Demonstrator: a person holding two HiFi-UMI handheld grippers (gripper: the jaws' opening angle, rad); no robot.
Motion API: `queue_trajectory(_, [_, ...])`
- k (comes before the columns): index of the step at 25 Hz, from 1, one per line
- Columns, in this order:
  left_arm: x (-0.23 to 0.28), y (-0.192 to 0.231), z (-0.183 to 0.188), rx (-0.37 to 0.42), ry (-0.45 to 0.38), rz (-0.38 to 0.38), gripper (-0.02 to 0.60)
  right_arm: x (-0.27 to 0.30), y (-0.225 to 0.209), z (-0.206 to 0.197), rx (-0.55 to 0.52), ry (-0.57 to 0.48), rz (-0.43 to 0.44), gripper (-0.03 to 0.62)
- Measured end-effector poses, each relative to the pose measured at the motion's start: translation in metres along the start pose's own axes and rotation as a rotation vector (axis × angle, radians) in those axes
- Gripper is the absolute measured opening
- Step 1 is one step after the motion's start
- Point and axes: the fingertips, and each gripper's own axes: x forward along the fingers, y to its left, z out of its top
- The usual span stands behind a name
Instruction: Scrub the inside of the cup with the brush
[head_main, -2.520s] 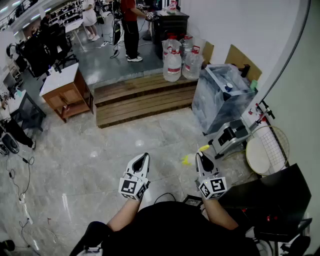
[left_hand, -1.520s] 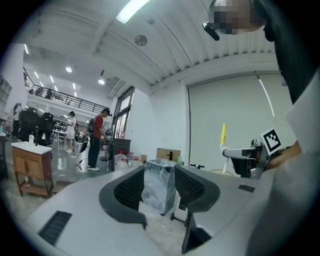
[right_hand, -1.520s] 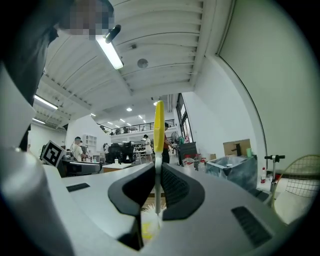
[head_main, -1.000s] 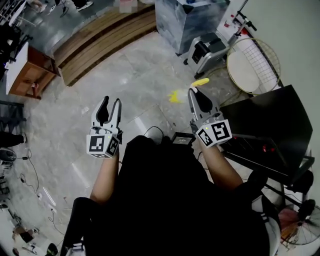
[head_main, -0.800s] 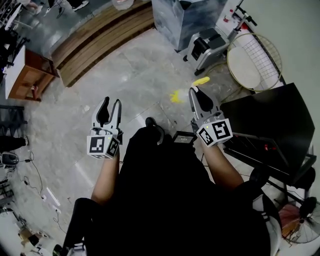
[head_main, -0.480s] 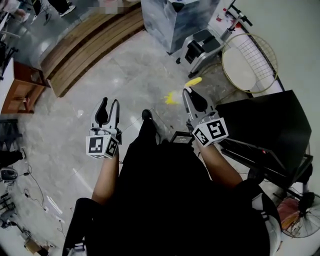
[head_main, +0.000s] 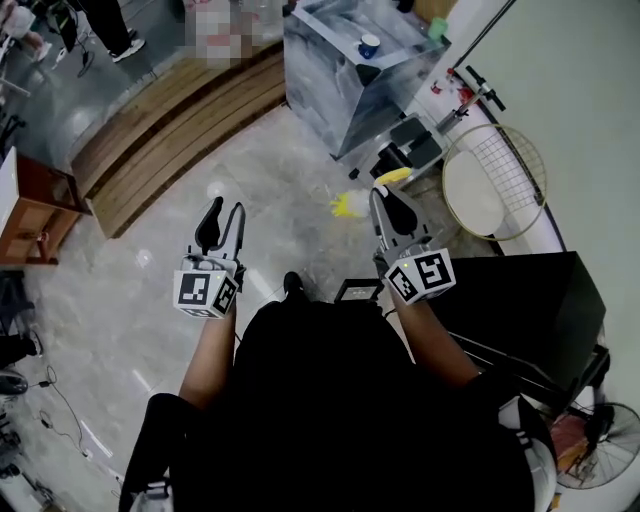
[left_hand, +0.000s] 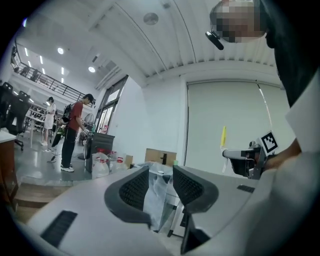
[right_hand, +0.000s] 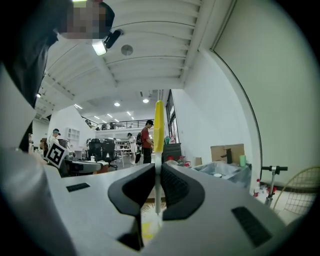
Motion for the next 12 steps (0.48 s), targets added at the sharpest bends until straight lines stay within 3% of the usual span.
queue_trajectory(7, [0.094, 0.034, -0.014, 0.021, 0.013, -0.053, 0.163, 0.06, -0.061, -0.003, -0.012, -0.037, -0.069, 0.049])
queue_trajectory(12, [0.172, 0.043, -0.025, -0.05, 0.039, -0.085, 0.163, 0.107, -0.125, -0.013, -0.014, -0.015, -0.09, 0.048])
